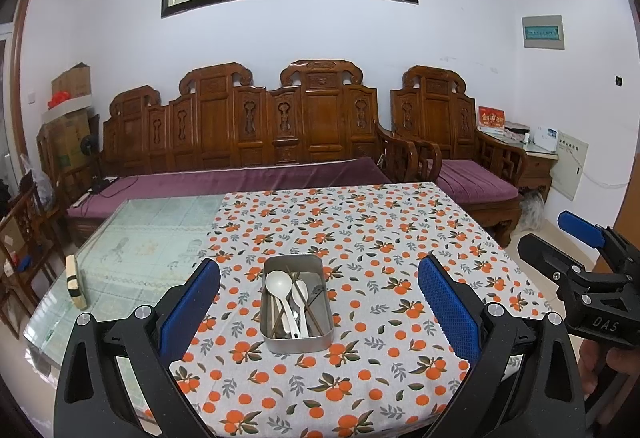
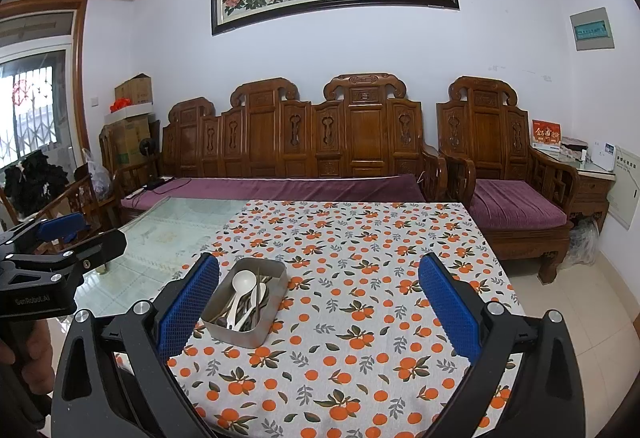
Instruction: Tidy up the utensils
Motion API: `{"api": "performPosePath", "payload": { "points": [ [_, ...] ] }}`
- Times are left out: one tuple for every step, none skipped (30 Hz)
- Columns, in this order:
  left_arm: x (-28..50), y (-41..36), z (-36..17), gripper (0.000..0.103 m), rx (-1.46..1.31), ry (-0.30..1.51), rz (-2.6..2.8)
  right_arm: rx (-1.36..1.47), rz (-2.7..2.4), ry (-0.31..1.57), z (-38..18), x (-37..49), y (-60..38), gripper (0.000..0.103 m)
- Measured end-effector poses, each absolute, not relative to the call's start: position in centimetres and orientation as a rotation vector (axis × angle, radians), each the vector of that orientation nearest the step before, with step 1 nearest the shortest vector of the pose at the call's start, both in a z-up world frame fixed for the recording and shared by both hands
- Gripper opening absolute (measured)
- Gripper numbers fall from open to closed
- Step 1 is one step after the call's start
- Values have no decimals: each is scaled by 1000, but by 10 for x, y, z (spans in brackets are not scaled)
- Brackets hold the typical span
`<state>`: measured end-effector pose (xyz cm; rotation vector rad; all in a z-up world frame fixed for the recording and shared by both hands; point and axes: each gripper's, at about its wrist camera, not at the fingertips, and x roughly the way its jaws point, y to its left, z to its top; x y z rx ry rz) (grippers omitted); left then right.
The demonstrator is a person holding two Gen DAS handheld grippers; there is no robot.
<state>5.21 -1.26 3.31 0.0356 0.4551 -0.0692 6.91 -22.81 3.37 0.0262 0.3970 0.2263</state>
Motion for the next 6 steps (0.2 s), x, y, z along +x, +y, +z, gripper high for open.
{"api": "performPosePath", "payload": {
  "points": [
    [52,-13,33,95,35,456,-68,26,226,397,34,69,-228,100],
    [53,-13,33,95,35,456,-67,25,226,397,34,69,-228,100],
    [52,-13,33,95,34,455,-69,26,226,397,34,69,-228,100],
    [52,-13,33,95,35,455,-68,26,226,398,34,69,-228,100],
    [52,-13,33,95,35,455,-66,26,226,397,34,69,-228,100],
    [52,-13,33,95,35,456,-66,26,226,397,34,69,-228,100]
  ]
}}
